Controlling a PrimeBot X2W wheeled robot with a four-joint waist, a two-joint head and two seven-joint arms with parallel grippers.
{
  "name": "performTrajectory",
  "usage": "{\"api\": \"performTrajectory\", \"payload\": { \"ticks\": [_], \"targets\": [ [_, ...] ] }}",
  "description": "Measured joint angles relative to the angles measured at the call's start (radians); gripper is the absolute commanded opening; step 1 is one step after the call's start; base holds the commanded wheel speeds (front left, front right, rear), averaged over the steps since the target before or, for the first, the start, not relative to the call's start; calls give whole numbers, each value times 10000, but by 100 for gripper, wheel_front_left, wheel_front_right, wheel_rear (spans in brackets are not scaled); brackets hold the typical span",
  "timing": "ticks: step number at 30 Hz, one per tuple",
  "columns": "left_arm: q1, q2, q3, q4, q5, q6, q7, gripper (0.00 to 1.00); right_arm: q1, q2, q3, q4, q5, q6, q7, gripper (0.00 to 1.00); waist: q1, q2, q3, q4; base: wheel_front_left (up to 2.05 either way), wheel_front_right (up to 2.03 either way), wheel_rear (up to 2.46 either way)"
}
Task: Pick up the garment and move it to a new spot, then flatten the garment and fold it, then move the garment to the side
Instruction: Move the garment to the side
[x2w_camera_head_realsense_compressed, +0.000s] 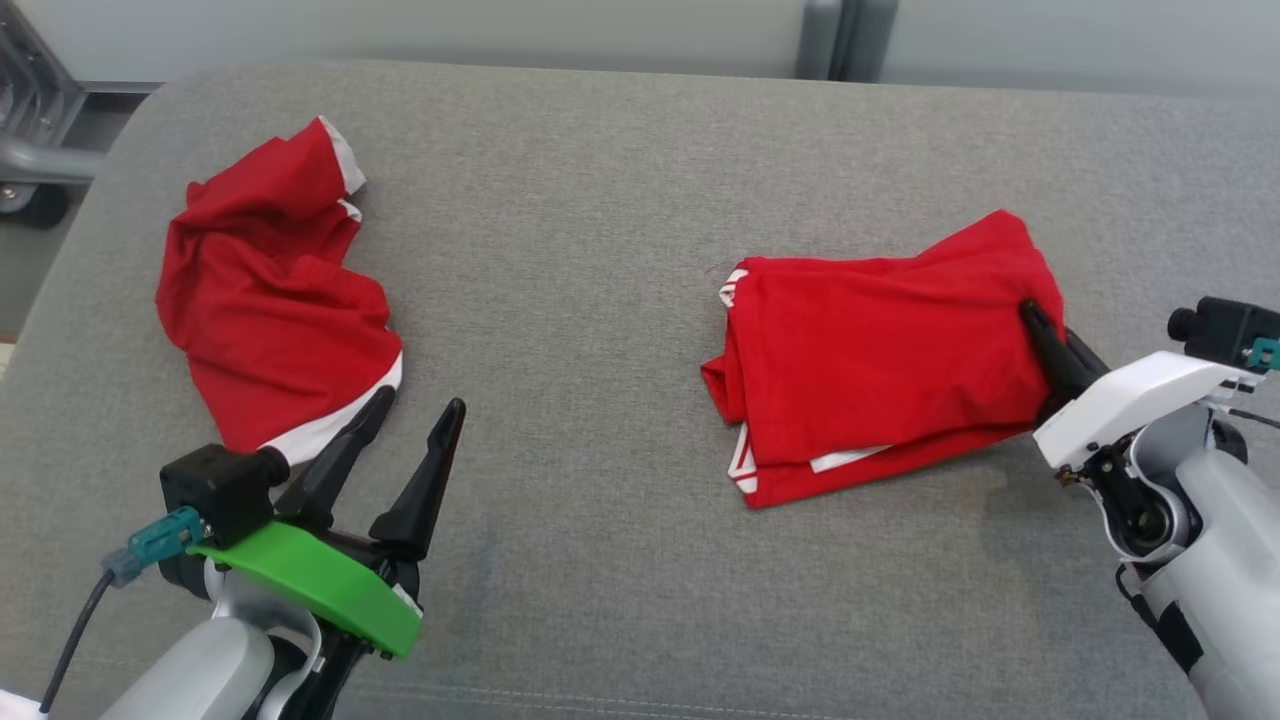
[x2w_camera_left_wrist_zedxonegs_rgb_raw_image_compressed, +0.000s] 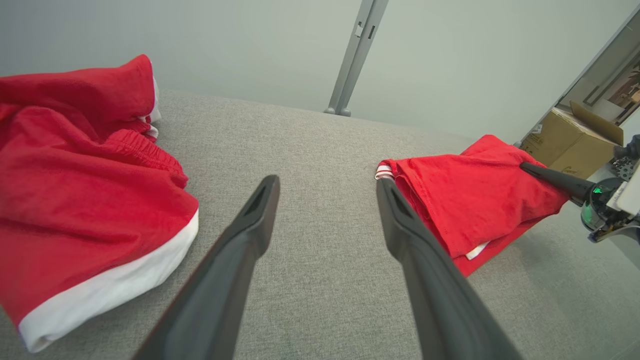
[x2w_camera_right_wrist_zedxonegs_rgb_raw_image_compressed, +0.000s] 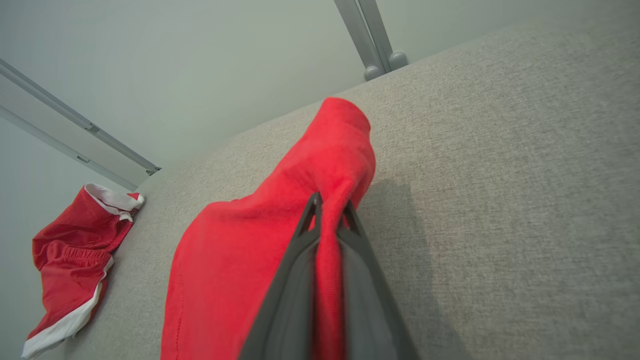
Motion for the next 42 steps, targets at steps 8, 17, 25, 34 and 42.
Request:
{"api": "performTrajectory", "payload": {
  "ticks": [8, 17, 25, 34, 42],
  "targets": [
    [-396, 174, 0, -746, 462, 10, -63, 100, -364, -370, -330, -190, -61, -15, -6, 0, 0, 0, 388, -730, 0, 0, 0],
    [-709, 520, -52, -1273, 943, 58, -44, 100, -691, -278, -399, -297, -59, -50, -113, 0, 0, 0, 1029, -1761, 0, 0, 0],
    [-787, 826, -36, -1615, 1095, 82, 86, 100, -1261, -215, -378, -336, -209, -50, -268, 0, 0, 0, 1575, -2746, 0, 0, 0],
    [-1046, 1166, -31, -2157, 1465, 128, 420, 100, -1775, -188, -387, -295, -307, -46, -366, 0, 0, 0, 2155, -3837, 0, 0, 0],
    [-1549, 1333, -54, -2874, 1615, 130, 807, 100, -2680, -888, -813, -125, -564, -182, -470, 0, 0, 0, 3013, -4281, 0, 0, 0]
  ]
}}
